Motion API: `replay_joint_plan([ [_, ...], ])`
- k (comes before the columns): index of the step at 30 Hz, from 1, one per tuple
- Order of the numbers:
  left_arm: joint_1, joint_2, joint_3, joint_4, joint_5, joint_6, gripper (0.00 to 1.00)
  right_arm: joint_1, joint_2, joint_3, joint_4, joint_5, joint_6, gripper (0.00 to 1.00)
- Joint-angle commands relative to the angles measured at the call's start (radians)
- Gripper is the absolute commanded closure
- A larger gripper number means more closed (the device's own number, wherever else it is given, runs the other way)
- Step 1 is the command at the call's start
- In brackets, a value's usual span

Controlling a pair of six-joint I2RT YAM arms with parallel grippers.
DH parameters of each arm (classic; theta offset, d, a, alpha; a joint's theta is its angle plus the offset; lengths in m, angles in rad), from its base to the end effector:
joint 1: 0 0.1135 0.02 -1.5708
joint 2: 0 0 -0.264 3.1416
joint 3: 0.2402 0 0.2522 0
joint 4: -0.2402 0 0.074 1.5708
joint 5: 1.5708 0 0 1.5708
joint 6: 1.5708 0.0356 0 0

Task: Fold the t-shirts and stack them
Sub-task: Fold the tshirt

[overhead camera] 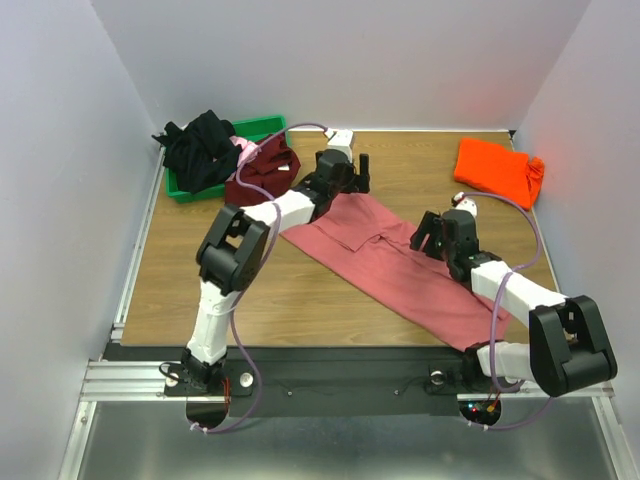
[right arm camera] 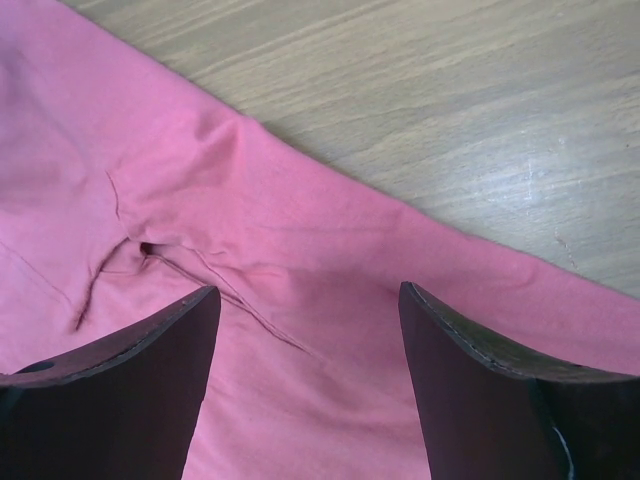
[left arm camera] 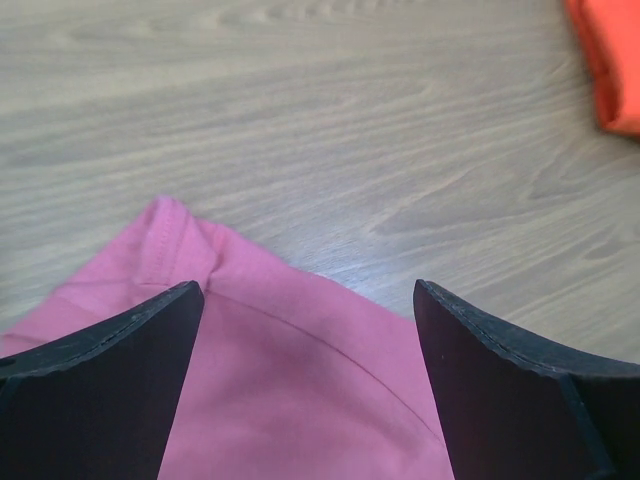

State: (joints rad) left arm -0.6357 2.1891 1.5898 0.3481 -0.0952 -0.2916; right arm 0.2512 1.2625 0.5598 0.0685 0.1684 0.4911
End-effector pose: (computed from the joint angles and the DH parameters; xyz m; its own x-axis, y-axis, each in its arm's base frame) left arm 0.4165 -0.3031 0.2128 -0.3402 -0.1046 -0.9345 0.4377 0.8620 -0.2558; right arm 0.2470 0.0572 0.1879 -0.5600 0.3363 -0.7572 0.1699 0.9411 0.2923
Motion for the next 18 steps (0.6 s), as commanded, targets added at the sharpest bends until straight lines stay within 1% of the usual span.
replay_joint_plan([
  [1, -0.010, -0.257, -0.124, 0.031, -0.046, 0.009, 0.02, 0.014, -0.002, -0.012, 0.002, 0.023, 0.014, 0.22],
  [2, -0.010, -0.279, -0.161, 0.032, -0.046, 0.006, 0.02, 0.017, 0.006, -0.014, 0.002, 0.023, 0.014, 0.22],
  [3, -0.010, -0.314, -0.238, 0.035, -0.043, 0.000, 0.02, 0.020, 0.011, -0.015, 0.004, 0.022, 0.017, 0.22],
  [6, -0.010, -0.348, -0.344, 0.052, -0.005, -0.015, 0.02, 0.043, 0.020, -0.017, 0.004, 0.034, 0.018, 0.22],
  [8, -0.010, -0.368, -0.459, 0.071, 0.008, -0.030, 0.01, 0.068, 0.037, -0.012, 0.007, 0.049, 0.018, 0.22],
  [12, -0.009, -0.350, -0.516, 0.106, 0.011, -0.038, 0.02, 0.094, 0.072, 0.000, 0.005, 0.069, 0.023, 0.22],
  [18, -0.002, -0.246, -0.516, 0.124, 0.045, -0.067, 0.02, 0.122, 0.063, -0.027, 0.010, 0.111, 0.037, 0.22],
])
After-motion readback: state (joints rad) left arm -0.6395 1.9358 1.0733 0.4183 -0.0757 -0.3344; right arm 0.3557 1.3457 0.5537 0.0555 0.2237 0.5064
